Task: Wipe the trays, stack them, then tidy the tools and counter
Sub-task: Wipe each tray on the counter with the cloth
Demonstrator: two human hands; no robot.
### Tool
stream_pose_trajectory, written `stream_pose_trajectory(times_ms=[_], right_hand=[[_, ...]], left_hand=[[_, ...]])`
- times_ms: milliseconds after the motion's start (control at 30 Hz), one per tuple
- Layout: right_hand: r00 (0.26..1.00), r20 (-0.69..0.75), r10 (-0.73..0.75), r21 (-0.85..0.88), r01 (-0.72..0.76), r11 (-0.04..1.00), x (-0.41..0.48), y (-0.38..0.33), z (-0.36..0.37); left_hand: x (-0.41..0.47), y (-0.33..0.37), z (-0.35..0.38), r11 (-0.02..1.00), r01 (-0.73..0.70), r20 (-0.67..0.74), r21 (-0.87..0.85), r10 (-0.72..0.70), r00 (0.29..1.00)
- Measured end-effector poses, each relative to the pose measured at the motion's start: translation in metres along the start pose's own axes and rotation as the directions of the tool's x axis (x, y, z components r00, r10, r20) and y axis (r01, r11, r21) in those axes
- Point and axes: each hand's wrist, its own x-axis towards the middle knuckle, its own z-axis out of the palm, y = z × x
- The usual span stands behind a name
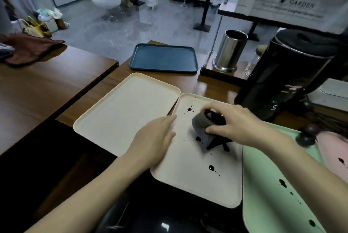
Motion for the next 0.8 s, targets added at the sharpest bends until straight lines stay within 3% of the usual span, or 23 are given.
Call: stream_pose_trajectory(times_ms=[133,367,667,800], right_hand=[[0.985,0.148,-0.091,-0.074,0.103,0.992,-0.015,0.018,0.046],[0.981,0.064,-0.183,-0.085,0.188,0.978,-0.015,0.03,0.066],[0.991,-0.111,-0.078,0.056,0.084,0.995,-0.04,0.026,0.066],[0.992,-0.04,-0.12,0.029,0.121,0.992,-0.062,0.014,0.067]], left_hand=[[-0.023,0.009,0.021,0.992,0.105,0.037,0.071,-0.108,0.994],[-0.053,0.023,0.046,0.964,0.201,-0.051,0.172,-0.195,0.98],[-0.051,0.031,0.052,0.941,0.266,-0.091,0.211,-0.252,0.963],[-0.056,0.039,0.054,0.938,0.324,-0.157,0.128,-0.303,0.94]])
